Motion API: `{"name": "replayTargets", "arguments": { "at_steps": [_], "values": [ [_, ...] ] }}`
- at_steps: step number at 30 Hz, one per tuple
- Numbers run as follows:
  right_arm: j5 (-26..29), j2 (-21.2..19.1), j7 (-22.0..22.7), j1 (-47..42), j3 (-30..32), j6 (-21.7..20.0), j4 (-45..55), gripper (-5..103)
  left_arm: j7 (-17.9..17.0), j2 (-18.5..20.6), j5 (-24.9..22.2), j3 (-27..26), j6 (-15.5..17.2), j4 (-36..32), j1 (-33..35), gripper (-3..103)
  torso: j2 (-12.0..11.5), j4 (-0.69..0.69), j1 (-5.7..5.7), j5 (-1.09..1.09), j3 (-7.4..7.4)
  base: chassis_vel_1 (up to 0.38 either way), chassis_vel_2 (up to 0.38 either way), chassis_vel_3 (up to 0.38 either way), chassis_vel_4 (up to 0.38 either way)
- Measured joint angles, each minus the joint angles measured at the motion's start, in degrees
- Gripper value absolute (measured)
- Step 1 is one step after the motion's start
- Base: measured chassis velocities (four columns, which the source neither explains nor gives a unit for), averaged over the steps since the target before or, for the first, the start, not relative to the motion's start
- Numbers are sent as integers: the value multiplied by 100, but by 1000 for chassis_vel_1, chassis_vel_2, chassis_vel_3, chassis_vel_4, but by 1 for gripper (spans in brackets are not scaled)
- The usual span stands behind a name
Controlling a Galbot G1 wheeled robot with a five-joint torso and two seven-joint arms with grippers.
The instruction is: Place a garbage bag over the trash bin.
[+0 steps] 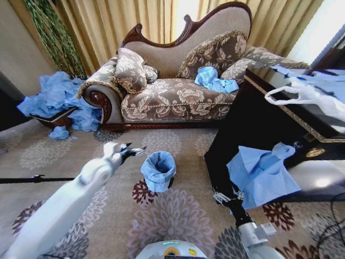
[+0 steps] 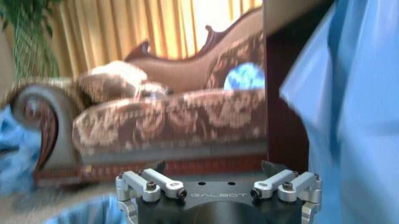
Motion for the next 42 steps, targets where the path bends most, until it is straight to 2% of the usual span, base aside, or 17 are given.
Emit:
{"name": "replayTargets", "arguments": {
  "at_steps": [2,3,4,5,6,7,8,9,10,12,13,14,17,21,25,36,42],
  "values": [
    [-175,63,183,-139,-59,2,388,100,68,-524,503,-892,-337,-616,980,100,0,-9,0,-7,0,0,0,0,0],
    [-175,63,183,-139,-59,2,388,100,68,-524,503,-892,-337,-616,980,100,0,-9,0,-7,0,0,0,0,0],
    [-243,77,219,-193,-83,3,487,100,135,-787,649,-1170,-501,-860,1392,100,0,-9,0,1,0,0,0,0,0],
    [-353,107,281,-277,-136,12,613,100,328,-1300,916,-1532,-818,-1216,2022,100,0,-2,0,-4,0,0,0,0,0],
    [-353,107,281,-277,-136,12,613,100,328,-1300,916,-1532,-818,-1216,2022,100,0,-2,0,-4,0,0,0,0,0],
    [-402,124,313,-309,-170,21,648,100,431,-1586,1075,-1669,-1019,-1387,2309,100,1,-3,0,-7,-1,0,0,0,0],
    [-567,213,445,-376,-247,36,694,100,538,-2184,1548,-1826,-1415,-1724,2871,100,1,0,-1,1,-1,0,0,0,0],
    [-567,213,445,-376,-247,36,694,100,538,-2184,1548,-1826,-1415,-1724,2871,100,1,0,-1,1,-1,0,0,0,0],
    [-699,289,504,-438,-271,45,703,100,584,-2467,1833,-1833,-1564,-1892,3117,103,0,2,-1,-1,0,0,0,0,0],
    [-979,440,556,-562,-305,98,718,100,644,-2880,2228,-1695,-1828,-2066,3451,96,1,-5,-1,2,-1,0,0,0,0],
    [-1140,535,572,-664,-360,139,766,100,709,-3167,2455,-1524,-1958,-2099,3677,98,1,-8,-1,-4,0,0,0,0,0],
    [-1140,535,572,-664,-360,139,766,100,709,-3167,2455,-1524,-1958,-2099,3677,98,1,-8,-1,-4,0,0,0,0,0],
    [-1442,710,619,-741,-460,153,938,100,779,-3776,3011,-1263,-2013,-2103,3987,100,1,-3,0,-3,0,0,0,0,0],
    [-1767,897,634,-815,-461,119,1118,100,874,-4027,3056,-1205,-1957,-2088,4200,100,0,-3,0,-2,1,0,0,0,0],
    [-1884,1028,671,-901,-424,76,1343,100,991,-3958,3044,-1220,-1998,-2071,4281,100,0,-6,0,-4,1,0,0,0,0],
    [-1899,1119,526,-735,7,127,1319,100,1220,-3120,2740,-1133,-1914,-2037,3944,100,-1,-4,1,-4,1,0,0,0,0],
    [-1876,1274,432,-764,-179,155,1277,100,1214,-2682,2094,-1547,-1880,-2030,3440,100,-1,-5,1,-4,1,0,0,0,0]
  ]
}}
